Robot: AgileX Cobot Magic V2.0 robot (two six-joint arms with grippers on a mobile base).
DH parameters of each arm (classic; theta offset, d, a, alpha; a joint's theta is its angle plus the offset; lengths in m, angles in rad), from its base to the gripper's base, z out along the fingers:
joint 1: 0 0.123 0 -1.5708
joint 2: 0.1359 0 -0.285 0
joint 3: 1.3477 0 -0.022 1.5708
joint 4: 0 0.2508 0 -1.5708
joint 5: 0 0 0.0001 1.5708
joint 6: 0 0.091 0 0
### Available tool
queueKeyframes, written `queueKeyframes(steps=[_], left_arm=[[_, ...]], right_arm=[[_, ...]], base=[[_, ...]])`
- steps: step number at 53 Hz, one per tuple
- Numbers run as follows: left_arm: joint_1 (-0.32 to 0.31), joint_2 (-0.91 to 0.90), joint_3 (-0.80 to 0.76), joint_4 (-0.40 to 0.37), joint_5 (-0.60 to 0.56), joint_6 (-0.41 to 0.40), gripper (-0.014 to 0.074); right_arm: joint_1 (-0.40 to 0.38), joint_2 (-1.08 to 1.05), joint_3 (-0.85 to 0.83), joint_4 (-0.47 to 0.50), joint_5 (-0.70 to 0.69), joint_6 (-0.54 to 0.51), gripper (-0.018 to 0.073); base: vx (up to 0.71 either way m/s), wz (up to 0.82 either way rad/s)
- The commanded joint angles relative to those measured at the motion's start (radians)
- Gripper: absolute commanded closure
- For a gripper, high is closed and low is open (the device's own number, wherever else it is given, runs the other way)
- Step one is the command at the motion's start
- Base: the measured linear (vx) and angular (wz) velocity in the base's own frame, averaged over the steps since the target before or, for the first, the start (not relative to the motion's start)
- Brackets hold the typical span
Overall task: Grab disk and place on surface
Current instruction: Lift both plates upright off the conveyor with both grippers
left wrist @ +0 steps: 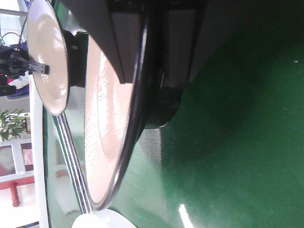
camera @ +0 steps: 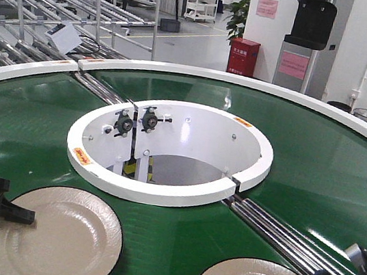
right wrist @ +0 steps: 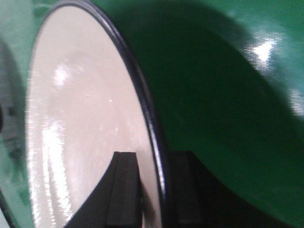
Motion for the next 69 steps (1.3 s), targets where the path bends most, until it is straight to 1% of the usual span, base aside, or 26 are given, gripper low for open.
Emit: queueKeyframes(steps=[1,5,10,17,20,28,39,45,52,59,65,69], left_arm=[[-0.007,-0.064,-0.025,-0.123,0.075,-0.016,0.0604],[-0.007,-0.064,-0.025,-0.123,0.079,-0.016,0.0604],[-0.007,-0.064,-0.025,-0.136,0.095,-0.018,0.0604],[-0.007,-0.064,-0.025,-0.209,0.138,-0.019,0.0604],[-0.007,-0.074,-0.025,-0.226,0.138,-0.04,0.0604],[-0.007,-0.124,-0.025,-0.228,0.138,-0.048,0.0603],[-0.007,-0.215,-0.025,-0.225,0.137,-0.121,0.0598],[-0.007,-0.277,-0.025,-0.21,0.137,-0.138,0.0598],[-0.008,-0.358,-0.025,-0.146,0.137,-0.173,0.0598],[-0.02,-0.436,-0.024,-0.101,0.137,-0.195,0.0598],[-0.064,-0.513,-0.023,-0.049,0.132,-0.207,0.0598],[-0.099,-0.558,-0.013,-0.036,0.113,-0.208,0.0598]], right_arm=[[0.004,-0.039,-0.018,0.015,0.009,-0.009,0.0574],[0.001,-0.042,-0.018,0.035,0.042,-0.009,0.0571],[-0.005,-0.056,-0.018,0.087,0.081,-0.009,0.0569],[-0.011,-0.108,-0.018,0.172,0.104,-0.01,0.0568],[-0.014,-0.138,-0.018,0.205,0.11,-0.01,0.0568],[-0.019,-0.233,-0.018,0.278,0.127,0.004,0.0568],[-0.019,-0.368,-0.018,0.341,0.127,0.06,0.0568],[-0.019,-0.436,-0.018,0.367,0.129,0.07,0.0568],[-0.019,-0.499,-0.018,0.367,0.128,0.086,0.0568],[-0.019,-0.539,-0.018,0.367,0.128,0.099,0.0568],[-0.019,-0.555,-0.018,0.367,0.138,0.103,0.0568],[-0.019,-0.562,-0.018,0.368,0.146,0.104,0.0568]], base=[[0.0,0.0],[0.0,0.0],[0.0,0.0],[0.0,0.0],[0.0,0.0],[0.0,0.0],[0.0,0.0],[0.0,0.0],[0.0,0.0],[0.0,0.0],[0.0,0.0],[0.0,0.0]])
